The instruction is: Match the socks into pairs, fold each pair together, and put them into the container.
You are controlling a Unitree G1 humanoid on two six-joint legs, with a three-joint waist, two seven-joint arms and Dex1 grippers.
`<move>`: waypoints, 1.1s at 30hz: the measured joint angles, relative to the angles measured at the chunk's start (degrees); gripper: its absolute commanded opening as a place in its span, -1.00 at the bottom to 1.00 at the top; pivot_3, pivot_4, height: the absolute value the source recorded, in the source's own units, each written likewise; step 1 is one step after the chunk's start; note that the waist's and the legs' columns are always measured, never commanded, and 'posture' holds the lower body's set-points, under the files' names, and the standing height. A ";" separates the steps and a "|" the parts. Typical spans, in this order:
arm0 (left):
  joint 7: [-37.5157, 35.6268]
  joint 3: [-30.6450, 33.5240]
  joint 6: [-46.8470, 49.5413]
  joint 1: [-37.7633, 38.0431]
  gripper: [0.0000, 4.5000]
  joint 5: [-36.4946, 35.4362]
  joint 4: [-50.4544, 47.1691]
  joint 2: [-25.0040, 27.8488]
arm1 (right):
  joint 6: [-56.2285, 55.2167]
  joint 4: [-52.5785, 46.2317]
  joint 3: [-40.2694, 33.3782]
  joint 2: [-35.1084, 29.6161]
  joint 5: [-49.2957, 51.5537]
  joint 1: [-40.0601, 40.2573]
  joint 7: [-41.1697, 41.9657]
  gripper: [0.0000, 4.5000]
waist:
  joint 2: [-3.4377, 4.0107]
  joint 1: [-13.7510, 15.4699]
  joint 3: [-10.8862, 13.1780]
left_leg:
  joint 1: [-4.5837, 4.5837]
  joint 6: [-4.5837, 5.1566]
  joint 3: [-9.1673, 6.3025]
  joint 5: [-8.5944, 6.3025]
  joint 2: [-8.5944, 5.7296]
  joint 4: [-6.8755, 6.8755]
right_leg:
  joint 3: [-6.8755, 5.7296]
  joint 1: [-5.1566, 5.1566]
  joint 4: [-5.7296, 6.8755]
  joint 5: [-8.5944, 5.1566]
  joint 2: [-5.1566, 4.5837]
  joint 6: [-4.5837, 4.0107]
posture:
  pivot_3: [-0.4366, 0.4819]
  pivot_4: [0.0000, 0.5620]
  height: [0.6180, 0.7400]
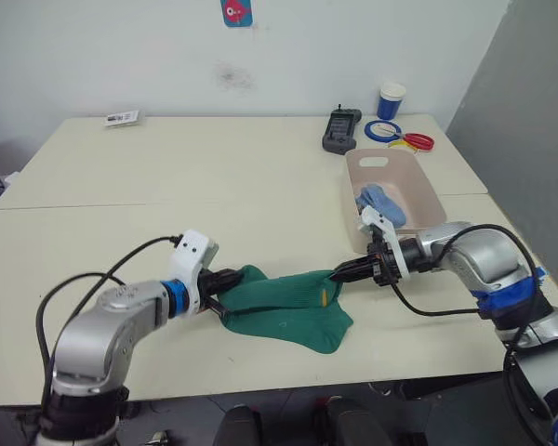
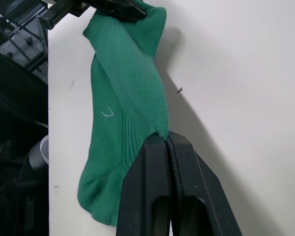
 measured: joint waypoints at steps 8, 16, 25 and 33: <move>2.49 0.91 -6.68 0.72 0.42 -1.12 0.22 -2.58 | -4.62 2.59 -1.26 1.60 -4.02 0.82 -2.74 -0.26 | 0.00 0.04 0.00 | -0.01 0.00 0.01 0.00 -0.03 -0.01 | 0.01 0.02 -0.03 0.00 -0.06 0.00 | -0.05 -0.47 1.00; -8.86 3.44 -10.65 -4.94 1.00 -4.63 8.69 10.50 | -1.38 -11.55 -10.59 -3.08 -2.66 9.74 -8.98 0.95 | 0.00 0.04 0.00 | -0.02 -0.01 0.05 0.00 -0.02 -0.02 | -0.10 0.00 -0.03 -0.01 -0.01 0.01 | -0.05 -0.47 1.00; -24.52 -9.88 -22.61 -19.03 1.00 0.78 28.75 15.94 | 10.06 -24.57 -14.62 3.56 1.79 20.20 -21.57 0.95 | 0.02 -0.10 0.00 | -0.02 -0.01 0.16 0.00 -0.04 -0.03 | -0.01 -0.03 -0.03 -0.01 0.02 0.02 | -0.05 -0.47 1.00; -26.72 -17.12 -25.37 -22.31 0.76 6.31 38.91 13.44 | 15.90 -25.76 -17.21 8.66 4.73 20.62 -28.59 0.70 | 0.03 0.01 0.00 | -0.05 -0.01 0.15 0.00 -0.04 -0.03 | -0.01 -0.05 -0.01 -0.01 0.20 0.02 | -0.05 -0.47 1.00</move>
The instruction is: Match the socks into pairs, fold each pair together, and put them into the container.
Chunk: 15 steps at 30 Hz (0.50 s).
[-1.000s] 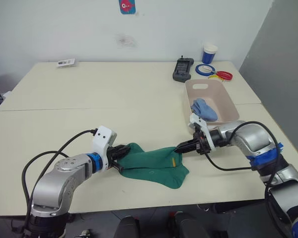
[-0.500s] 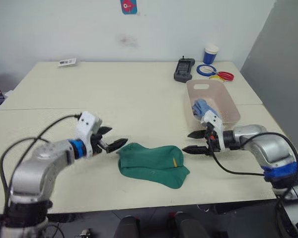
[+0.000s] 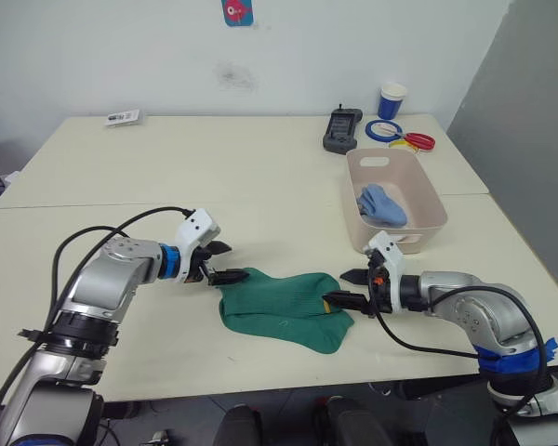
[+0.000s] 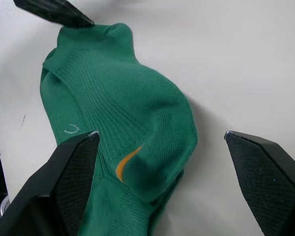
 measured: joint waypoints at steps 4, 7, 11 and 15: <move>-0.18 -0.75 -1.81 -0.78 0.20 1.56 3.37 -1.08 | 0.75 0.03 0.02 0.22 0.83 -0.01 -1.02 0.07 | 0.00 -0.01 0.00 | -0.01 0.00 -0.01 0.00 0.01 0.01 | 0.00 0.00 -0.01 0.00 0.01 0.00 | -0.05 -0.47 1.00; -1.07 -0.74 -1.80 -1.09 -0.22 1.69 4.34 -1.29 | 0.80 0.08 0.02 -0.02 1.50 -0.01 -1.35 -0.39 | 0.00 -0.02 0.00 | 0.00 0.00 -0.01 0.00 0.01 0.00 | 0.00 0.00 0.00 0.00 0.01 0.00 | -0.05 -0.47 1.00; -1.07 -0.51 -1.21 -0.84 -0.76 1.47 4.32 -1.58 | 0.77 0.20 0.03 -0.28 1.55 -0.04 -1.42 -0.98 | 0.00 -0.03 0.00 | 0.00 0.00 -0.01 0.00 0.01 0.00 | 0.01 0.00 0.00 0.00 0.01 0.00 | -0.05 -0.47 1.00; -0.98 0.60 -0.89 0.76 -0.99 0.86 2.98 -1.56 | 0.62 0.94 0.09 -0.57 1.55 -0.37 -1.37 -1.00 | 0.00 -0.08 0.00 | 0.00 0.01 -0.01 0.00 0.02 0.00 | 0.00 0.00 0.00 0.00 0.01 0.00 | -0.05 -0.47 1.00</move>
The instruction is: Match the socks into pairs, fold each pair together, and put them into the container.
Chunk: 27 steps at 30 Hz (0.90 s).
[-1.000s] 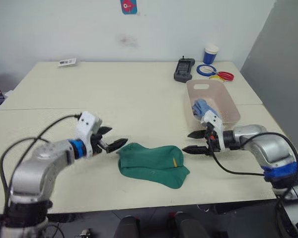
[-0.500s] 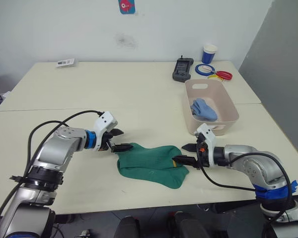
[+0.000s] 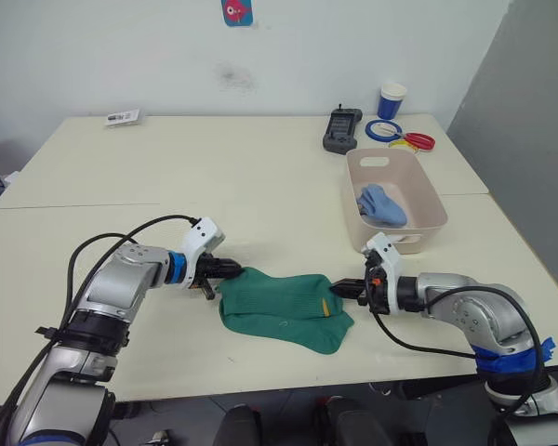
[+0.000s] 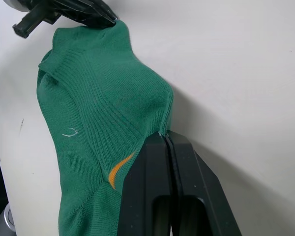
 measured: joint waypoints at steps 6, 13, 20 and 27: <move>0.02 2.42 2.43 2.79 -0.99 -1.48 -4.34 1.27 | -1.18 1.98 0.38 -0.88 -0.07 -3.00 0.44 -1.00 | 0.00 -0.07 0.00 | 0.00 0.00 0.00 0.00 0.01 0.00 | 0.01 0.00 0.00 0.00 0.00 0.00 | -0.05 -0.47 1.00; 0.40 9.07 13.57 9.34 -0.99 -9.01 -16.31 3.92 | -4.88 8.37 2.53 -1.21 -1.52 -10.11 2.44 -1.00 | -0.01 -0.20 0.01 | 0.00 0.00 -0.01 0.00 0.05 -0.01 | 0.01 -0.02 0.00 0.00 -0.02 0.00 | -0.05 -0.47 1.00; 4.29 15.65 27.79 19.51 -0.99 -19.59 -35.95 6.65 | -15.49 26.21 9.97 1.42 -8.34 -22.91 8.99 -1.00 | 0.01 -0.23 0.02 | 0.04 0.00 -0.02 0.00 0.05 -0.02 | 0.05 -0.01 0.00 0.00 -0.08 -0.01 | -0.05 -0.47 1.00; 15.73 21.39 41.36 21.54 -0.99 -29.24 -44.08 -2.45 | -27.66 47.36 14.38 7.95 -16.03 -34.28 15.30 -1.00 | 0.00 -0.07 0.02 | 0.05 0.00 -0.05 0.00 0.03 0.01 | 0.03 0.02 -0.01 0.01 -0.21 -0.01 | -0.05 -0.47 1.00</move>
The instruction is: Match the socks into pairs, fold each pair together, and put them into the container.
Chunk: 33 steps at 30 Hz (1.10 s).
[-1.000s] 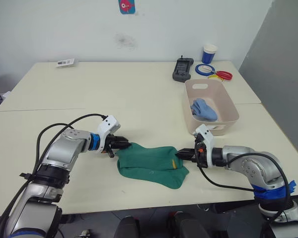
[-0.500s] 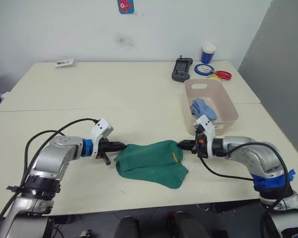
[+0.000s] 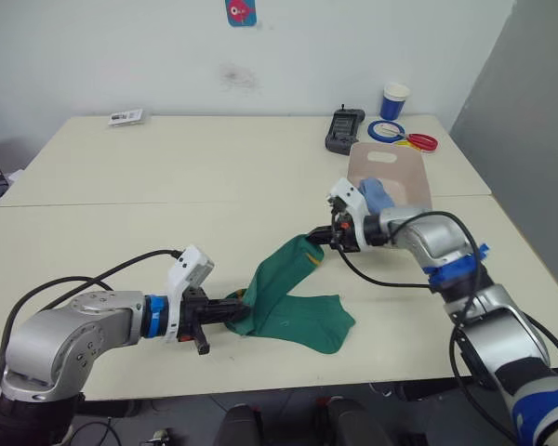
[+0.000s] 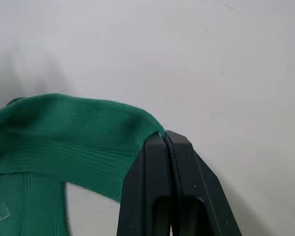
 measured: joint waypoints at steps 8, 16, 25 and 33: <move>6.52 1.77 2.71 3.46 -1.00 -2.77 -2.10 -1.70 | -7.48 11.57 0.61 4.15 -5.43 -2.41 3.15 -0.59 | 0.01 0.04 0.01 | 0.00 -0.02 -0.11 0.01 0.00 -0.03 | -0.04 -0.01 0.03 0.15 -0.06 -0.27 | -0.05 -0.47 1.00; 2.49 2.52 -0.19 2.70 0.12 -5.39 0.29 4.67 | -4.82 2.44 -0.77 2.80 -6.14 1.32 5.31 0.69 | 0.02 0.01 0.01 | 0.00 -0.02 -0.11 0.01 0.01 -0.04 | -0.06 -0.02 0.02 0.13 -0.06 -0.25 | -0.05 -0.47 1.00; -13.14 -2.41 -15.65 -10.18 0.69 0.75 18.20 17.81 | 2.43 -26.13 -4.78 -1.64 -1.69 11.93 3.91 1.00 | 0.14 0.42 0.09 | -0.03 -0.02 0.00 0.01 -0.07 -0.08 | -0.13 -0.02 -0.04 -0.02 -0.06 -0.02 | -0.05 -0.47 1.00; -14.37 -19.61 -37.21 -30.36 0.69 19.21 44.62 2.11 | -4.69 -40.32 4.18 -4.69 -4.98 25.85 3.28 1.00 | 0.10 1.25 0.07 | -0.13 -0.01 0.15 0.00 -0.13 0.03 | -0.01 -0.08 -0.07 -0.01 0.15 0.00 | -0.05 -0.47 1.00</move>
